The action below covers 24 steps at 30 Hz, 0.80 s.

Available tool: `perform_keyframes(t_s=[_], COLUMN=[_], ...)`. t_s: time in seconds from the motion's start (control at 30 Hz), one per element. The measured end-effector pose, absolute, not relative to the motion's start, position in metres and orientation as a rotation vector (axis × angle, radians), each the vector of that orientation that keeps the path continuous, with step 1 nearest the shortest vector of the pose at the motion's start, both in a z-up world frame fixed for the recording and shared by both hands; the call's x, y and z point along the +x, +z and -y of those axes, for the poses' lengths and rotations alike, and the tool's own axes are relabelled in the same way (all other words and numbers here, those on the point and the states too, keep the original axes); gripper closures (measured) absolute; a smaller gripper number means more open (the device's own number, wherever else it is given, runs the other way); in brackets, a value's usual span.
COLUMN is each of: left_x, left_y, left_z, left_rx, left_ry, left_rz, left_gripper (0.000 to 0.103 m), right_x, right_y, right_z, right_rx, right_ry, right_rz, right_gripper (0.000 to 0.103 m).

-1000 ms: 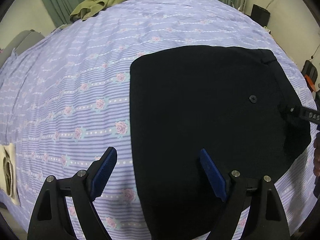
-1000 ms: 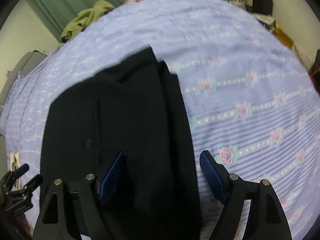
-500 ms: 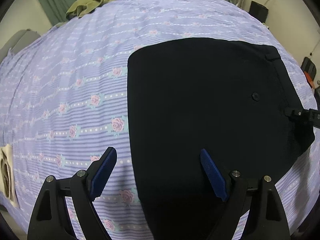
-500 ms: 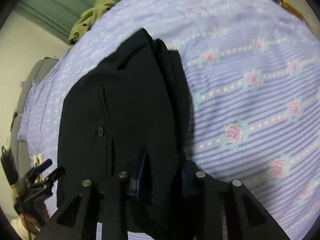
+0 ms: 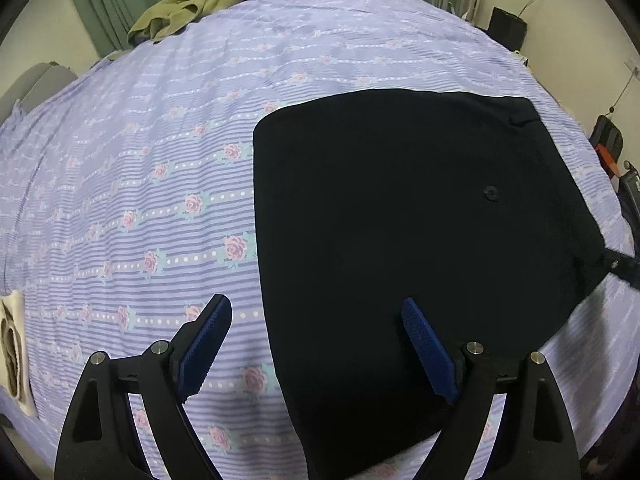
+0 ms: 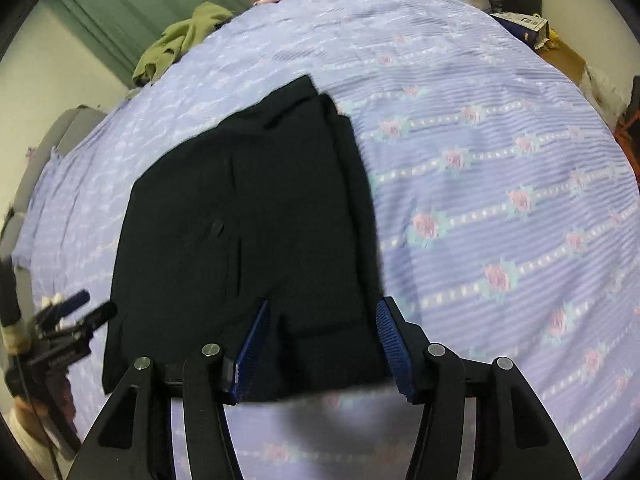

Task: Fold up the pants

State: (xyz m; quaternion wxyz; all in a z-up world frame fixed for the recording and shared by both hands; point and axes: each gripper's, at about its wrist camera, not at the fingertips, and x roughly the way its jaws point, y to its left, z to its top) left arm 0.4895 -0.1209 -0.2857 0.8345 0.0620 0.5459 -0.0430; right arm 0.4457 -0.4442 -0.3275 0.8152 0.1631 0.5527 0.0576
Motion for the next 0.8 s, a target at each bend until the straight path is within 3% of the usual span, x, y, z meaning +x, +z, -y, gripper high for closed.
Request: perform_keyframes(t_s=[0.03,0.07,0.1,0.13,0.2,0.33,0.37,0.4,0.43,0.5,0.8], left_x=[0.487,0.485,0.484,0.482,0.48,0.475,0.473,0.472,0.472,0.474,0.499], left_y=[-0.284,-0.283,-0.282,-0.282,-0.282,-0.283,-0.281,-0.28,-0.278,-0.275,-0.282], left_z=[0.123,0.124,0.125,0.126,0.13,0.144,0.146,0.148,0.148,0.147,0.123], left_rx=[0.133,0.134,0.133,0.129,0.137,0.187,0.191,0.194,0.196,0.191,0.099], left_ry=[-0.094,-0.092,-0.09,-0.092,-0.096,-0.117,-0.119,-0.12,-0.118,-0.113,-0.049], left_rz=[-1.153,-1.153,-1.153,-1.152,-1.154,-1.143,-1.133,-1.124,-1.114,-1.104,-1.128], left_gripper=[0.015,0.015,0.015,0.015,0.015,0.015,0.015,0.015,0.015,0.014,0.012], right_x=[0.443,0.442,0.441,0.439,0.438,0.436,0.432,0.43,0.428,0.429,0.485], right_y=[-0.33,-0.331,-0.331,-0.33,-0.331,-0.341,-0.335,-0.323,-0.315,-0.301,-0.352], right_z=[0.443,0.445,0.449,0.456,0.468,0.482,0.485,0.483,0.481,0.472,0.466], right_rx=[0.339,0.307,0.281,0.308,0.355,0.296,0.324,0.335,0.332,0.336,0.481], right_ry=[0.118,0.086,0.045,0.026,-0.027,-0.122,-0.115,-0.108,-0.098,-0.07,0.08], right_rz=[-1.188,-1.192,-1.194,-1.179,-1.17,-1.232,-1.206,-1.167,-1.135,-1.053,-1.136], right_gripper=[0.052,0.064,0.085,0.092,0.097,0.097,0.095,0.08,0.047,0.017,0.018])
